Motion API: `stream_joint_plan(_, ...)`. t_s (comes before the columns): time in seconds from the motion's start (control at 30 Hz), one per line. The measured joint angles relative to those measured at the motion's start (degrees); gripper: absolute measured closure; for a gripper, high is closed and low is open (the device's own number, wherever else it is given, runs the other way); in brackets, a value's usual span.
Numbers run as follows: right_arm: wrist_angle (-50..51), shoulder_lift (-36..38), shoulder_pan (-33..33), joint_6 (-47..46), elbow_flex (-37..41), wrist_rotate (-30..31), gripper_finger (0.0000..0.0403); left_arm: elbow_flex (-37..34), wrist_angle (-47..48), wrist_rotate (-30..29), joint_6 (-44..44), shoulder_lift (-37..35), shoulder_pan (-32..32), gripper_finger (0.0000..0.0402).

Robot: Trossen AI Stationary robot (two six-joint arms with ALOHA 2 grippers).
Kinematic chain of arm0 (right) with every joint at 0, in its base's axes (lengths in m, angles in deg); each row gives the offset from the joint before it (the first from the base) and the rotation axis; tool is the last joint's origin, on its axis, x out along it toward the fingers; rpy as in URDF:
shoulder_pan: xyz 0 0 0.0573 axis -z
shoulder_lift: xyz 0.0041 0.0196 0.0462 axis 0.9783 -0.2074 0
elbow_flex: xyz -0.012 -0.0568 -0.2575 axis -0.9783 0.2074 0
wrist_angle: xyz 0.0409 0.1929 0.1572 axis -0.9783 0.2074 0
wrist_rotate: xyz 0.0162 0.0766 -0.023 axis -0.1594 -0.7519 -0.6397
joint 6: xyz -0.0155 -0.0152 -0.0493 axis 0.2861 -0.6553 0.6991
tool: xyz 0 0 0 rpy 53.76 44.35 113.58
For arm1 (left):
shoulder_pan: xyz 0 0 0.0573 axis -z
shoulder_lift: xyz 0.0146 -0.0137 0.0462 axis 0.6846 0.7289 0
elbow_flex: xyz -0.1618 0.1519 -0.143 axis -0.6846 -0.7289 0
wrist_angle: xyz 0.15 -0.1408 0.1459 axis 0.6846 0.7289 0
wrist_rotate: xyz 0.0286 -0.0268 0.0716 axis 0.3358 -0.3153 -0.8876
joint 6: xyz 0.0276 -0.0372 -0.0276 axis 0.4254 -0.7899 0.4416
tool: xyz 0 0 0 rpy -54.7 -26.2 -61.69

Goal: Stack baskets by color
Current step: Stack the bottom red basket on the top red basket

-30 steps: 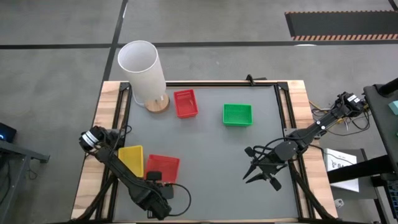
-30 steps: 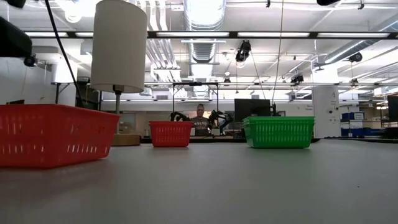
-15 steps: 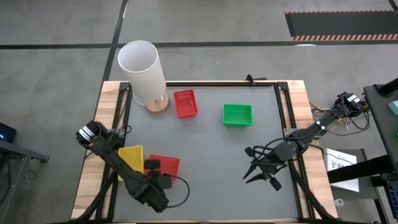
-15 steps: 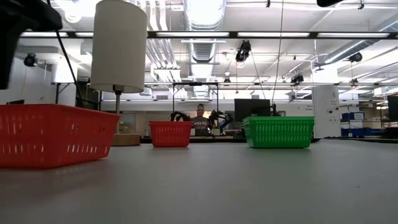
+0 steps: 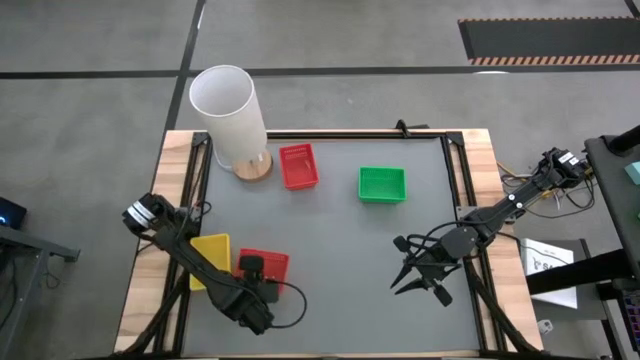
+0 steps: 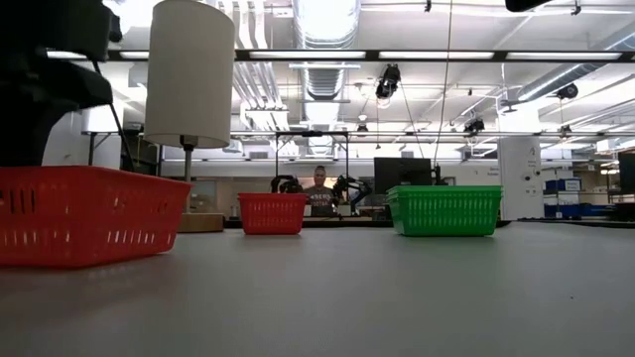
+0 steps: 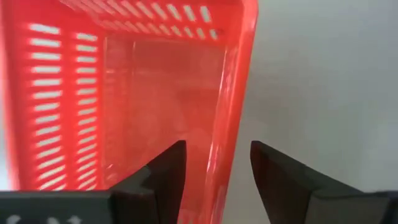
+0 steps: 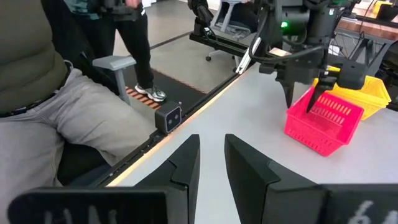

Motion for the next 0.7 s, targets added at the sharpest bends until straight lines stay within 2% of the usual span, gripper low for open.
stream_joint_plan(0.1, 0.0, 0.0, 0.0, 0.0, 0.0, 0.0, 0.0335, -1.6, -2.3, 0.0, 0.0, 0.0, -0.1, 0.0241)
stream_joint_plan(0.2, 0.0, 0.0, 0.0, 0.1, 0.0, 0.0, 0.0335, -1.8, -3.1, 0.0, 1.7, 0.0, -0.1, 0.0262)
stream_joint_plan(0.5, 0.2, 0.0, 0.0, 0.1, 0.0, 0.0, 0.0335, -1.8, -2.9, -0.1, 5.5, 0.0, -0.1, 0.0392)
stream_joint_plan(0.7, 0.0, 0.0, 0.0, 0.0, 0.0, 0.0, 0.0335, -1.8, -3.6, -3.1, 8.4, 0.0, -0.1, 0.04)
